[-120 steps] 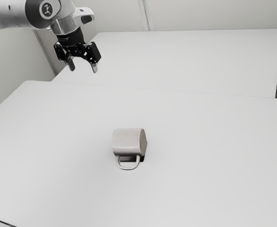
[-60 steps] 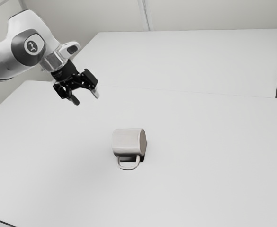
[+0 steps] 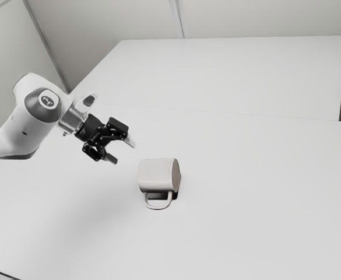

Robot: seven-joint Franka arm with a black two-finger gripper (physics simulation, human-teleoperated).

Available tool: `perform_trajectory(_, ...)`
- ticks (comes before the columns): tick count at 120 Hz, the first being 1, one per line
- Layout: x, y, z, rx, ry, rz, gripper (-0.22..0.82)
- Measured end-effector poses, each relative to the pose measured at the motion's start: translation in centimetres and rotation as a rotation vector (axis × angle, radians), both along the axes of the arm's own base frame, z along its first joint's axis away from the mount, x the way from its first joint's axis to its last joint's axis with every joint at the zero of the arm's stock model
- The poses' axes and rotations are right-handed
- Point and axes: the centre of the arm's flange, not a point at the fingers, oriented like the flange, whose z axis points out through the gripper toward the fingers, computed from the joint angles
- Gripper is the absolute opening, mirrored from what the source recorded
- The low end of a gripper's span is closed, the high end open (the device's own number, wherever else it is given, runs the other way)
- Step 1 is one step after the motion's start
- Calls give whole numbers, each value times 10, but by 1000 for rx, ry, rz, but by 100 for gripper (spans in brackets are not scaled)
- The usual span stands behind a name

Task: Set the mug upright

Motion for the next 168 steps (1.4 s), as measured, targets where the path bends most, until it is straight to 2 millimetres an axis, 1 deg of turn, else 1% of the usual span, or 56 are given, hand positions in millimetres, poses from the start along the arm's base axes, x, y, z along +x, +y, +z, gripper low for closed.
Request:
perform_trajectory(18, 6, 3, -32, -65, -4, 4, 60)
perform_trajectory(27, 11, 14, -52, -93, 2, 14, 60)
perform_trajectory(38, 13, 28, -71, -130, -1, 19, 60)
perform_trajectory(51, 19, 45, -85, -157, -27, -1, 60)
perform_trajectory(57, 24, 48, -91, -170, -41, -17, 60)
perform_trajectory(61, 29, 46, -96, -180, -50, -37, 60)
perform_trajectory(66, 34, 38, -101, -194, -60, -69, 60)
perform_trajectory(76, 37, 27, -106, -217, -86, -122, 60)
perform_trajectory(93, 36, 21, -117, -253, -125, -178, 60)
perform_trajectory(107, 41, 18, -115, -274, -171, -223, 60)
perform_trajectory(124, 43, 14, -130, -318, -188, -244, 60)
perform_trajectory(129, 42, 11, -134, -338, -191, -248, 57)
perform_trajectory(137, 41, 8, -136, -372, -200, -254, 48)
perform_trajectory(154, 35, 0, -135, -440, -224, -274, 25)
perform_trajectory(168, 34, -1, -131, -481, -251, -281, 8)
